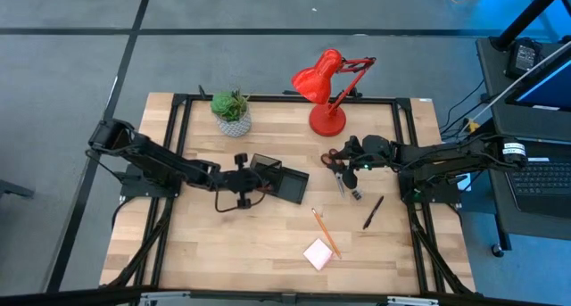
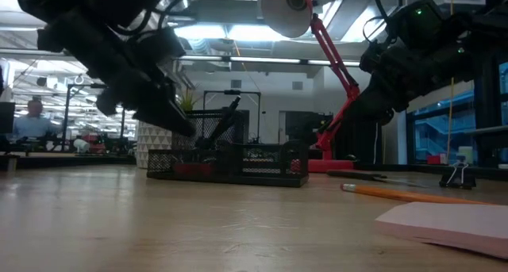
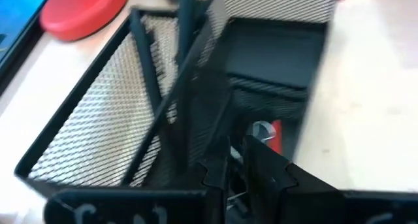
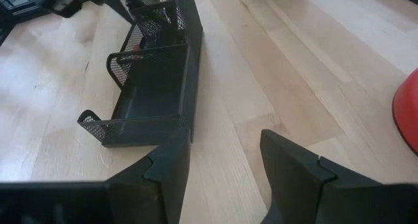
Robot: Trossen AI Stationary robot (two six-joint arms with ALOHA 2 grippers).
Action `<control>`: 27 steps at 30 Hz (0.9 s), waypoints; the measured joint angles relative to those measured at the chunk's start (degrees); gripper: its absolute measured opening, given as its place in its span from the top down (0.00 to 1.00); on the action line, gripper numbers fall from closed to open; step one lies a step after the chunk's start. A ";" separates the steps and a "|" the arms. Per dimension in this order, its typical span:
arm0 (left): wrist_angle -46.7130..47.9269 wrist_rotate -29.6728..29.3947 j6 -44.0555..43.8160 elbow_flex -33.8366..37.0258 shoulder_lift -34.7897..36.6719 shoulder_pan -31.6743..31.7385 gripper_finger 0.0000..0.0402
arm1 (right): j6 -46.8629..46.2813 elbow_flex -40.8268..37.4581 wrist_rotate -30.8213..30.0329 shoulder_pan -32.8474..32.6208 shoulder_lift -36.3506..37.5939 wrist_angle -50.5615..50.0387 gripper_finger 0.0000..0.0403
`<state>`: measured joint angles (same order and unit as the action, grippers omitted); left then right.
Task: Pick and place office supplies into organizer
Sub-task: Put the black scissors into the black desk organizer
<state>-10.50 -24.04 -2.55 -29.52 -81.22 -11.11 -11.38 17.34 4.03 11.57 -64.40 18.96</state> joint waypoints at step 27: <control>3.82 9.55 7.76 5.95 23.67 4.63 0.91 | -0.52 -0.01 0.04 -0.20 0.00 0.22 0.53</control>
<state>-6.68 -14.49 5.21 -23.57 -57.55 -6.48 -11.89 17.33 4.08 11.38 -64.40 19.18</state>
